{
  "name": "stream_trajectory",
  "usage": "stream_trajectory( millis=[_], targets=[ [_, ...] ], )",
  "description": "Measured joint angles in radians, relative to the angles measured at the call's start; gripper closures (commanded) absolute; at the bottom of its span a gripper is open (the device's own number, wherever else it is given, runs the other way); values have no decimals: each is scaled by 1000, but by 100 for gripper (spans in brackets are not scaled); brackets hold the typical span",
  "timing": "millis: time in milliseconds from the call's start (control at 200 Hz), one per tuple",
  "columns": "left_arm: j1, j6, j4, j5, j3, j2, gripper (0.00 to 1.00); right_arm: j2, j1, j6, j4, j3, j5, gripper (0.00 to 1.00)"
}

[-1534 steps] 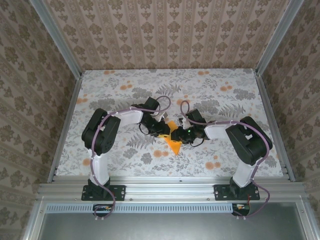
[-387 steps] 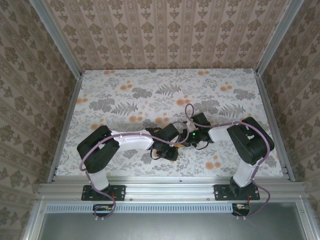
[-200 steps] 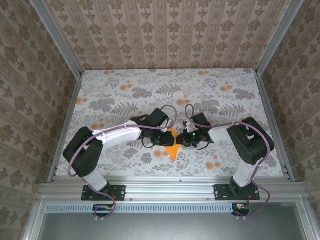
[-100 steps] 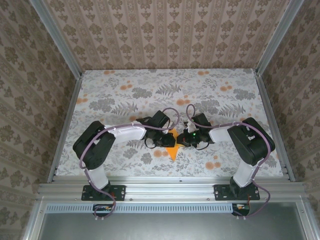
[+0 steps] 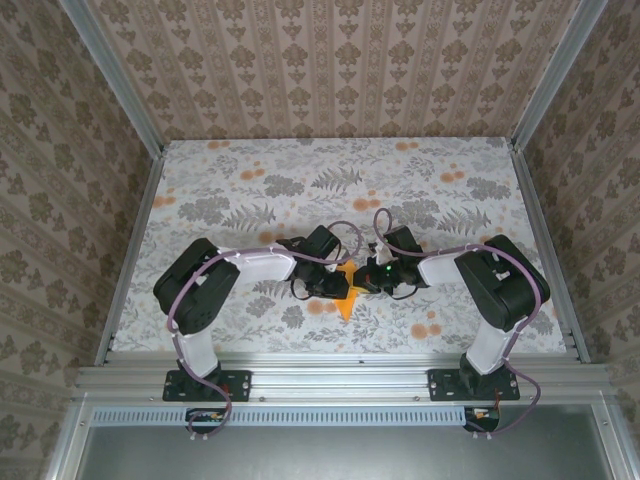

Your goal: Fold a paper plane with a square sheet of paper (pick it up from the middle)

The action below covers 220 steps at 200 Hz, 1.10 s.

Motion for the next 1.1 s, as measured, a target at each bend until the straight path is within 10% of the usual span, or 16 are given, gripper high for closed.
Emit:
stream_trajectory(
  millis=[1100],
  targets=[
    [-1, 69, 10, -30, -11, -3, 86, -71, -43, -62, -83, 61, 58, 96]
  ],
)
